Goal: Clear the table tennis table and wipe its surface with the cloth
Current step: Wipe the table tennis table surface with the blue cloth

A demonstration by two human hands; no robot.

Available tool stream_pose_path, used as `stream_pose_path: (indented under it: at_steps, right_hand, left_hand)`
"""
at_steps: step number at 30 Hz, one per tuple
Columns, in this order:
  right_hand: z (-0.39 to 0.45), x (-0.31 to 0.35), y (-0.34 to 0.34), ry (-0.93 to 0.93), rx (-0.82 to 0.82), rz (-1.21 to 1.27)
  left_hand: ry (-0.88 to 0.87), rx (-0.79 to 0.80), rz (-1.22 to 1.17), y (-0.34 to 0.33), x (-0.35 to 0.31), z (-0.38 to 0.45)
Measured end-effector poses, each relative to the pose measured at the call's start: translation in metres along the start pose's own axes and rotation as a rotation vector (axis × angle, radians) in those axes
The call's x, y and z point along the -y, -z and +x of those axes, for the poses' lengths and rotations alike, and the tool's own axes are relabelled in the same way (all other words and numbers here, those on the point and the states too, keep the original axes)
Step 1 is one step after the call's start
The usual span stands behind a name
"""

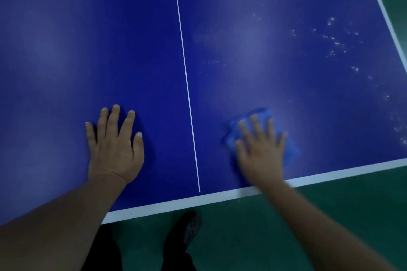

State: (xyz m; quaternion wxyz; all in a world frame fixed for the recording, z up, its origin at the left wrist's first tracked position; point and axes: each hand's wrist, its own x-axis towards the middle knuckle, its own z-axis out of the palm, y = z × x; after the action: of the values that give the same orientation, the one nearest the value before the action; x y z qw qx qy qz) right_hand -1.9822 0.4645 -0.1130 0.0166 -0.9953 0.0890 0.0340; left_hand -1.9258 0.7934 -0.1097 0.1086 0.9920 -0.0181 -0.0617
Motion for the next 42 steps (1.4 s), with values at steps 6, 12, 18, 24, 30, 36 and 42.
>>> stream_pose_path:
  at_steps: [6, 12, 18, 24, 30, 36, 42]
  right_hand:
    - [0.012, -0.022, 0.011, -0.21, 0.051, 0.018]
    - [0.032, 0.153, 0.0, 0.364, 0.014, 0.13]
    - [0.183, 0.137, 0.006, 0.245, -0.012, 0.079]
    - [0.247, -0.003, 0.031, -0.439, 0.033, 0.188]
    - [0.146, 0.153, 0.004, 0.343, -0.001, 0.095]
    - [0.225, 0.029, 0.018, -0.071, -0.015, 0.031]
    - [0.196, 0.034, 0.021, -0.328, -0.021, 0.119]
  left_hand:
    - [-0.005, -0.023, -0.003, 0.0, 0.0, -0.002]
    - [0.019, -0.105, -0.06, -0.002, 0.003, -0.002]
    - [0.007, -0.089, -0.066, -0.004, 0.004, 0.0]
    - [-0.008, -0.045, -0.014, -0.003, 0.005, -0.001]
    - [0.005, -0.026, 0.002, -0.001, 0.004, -0.001]
    - [0.0, -0.038, 0.009, -0.003, 0.003, 0.001]
    - [0.002, -0.014, 0.034, -0.002, 0.002, 0.0]
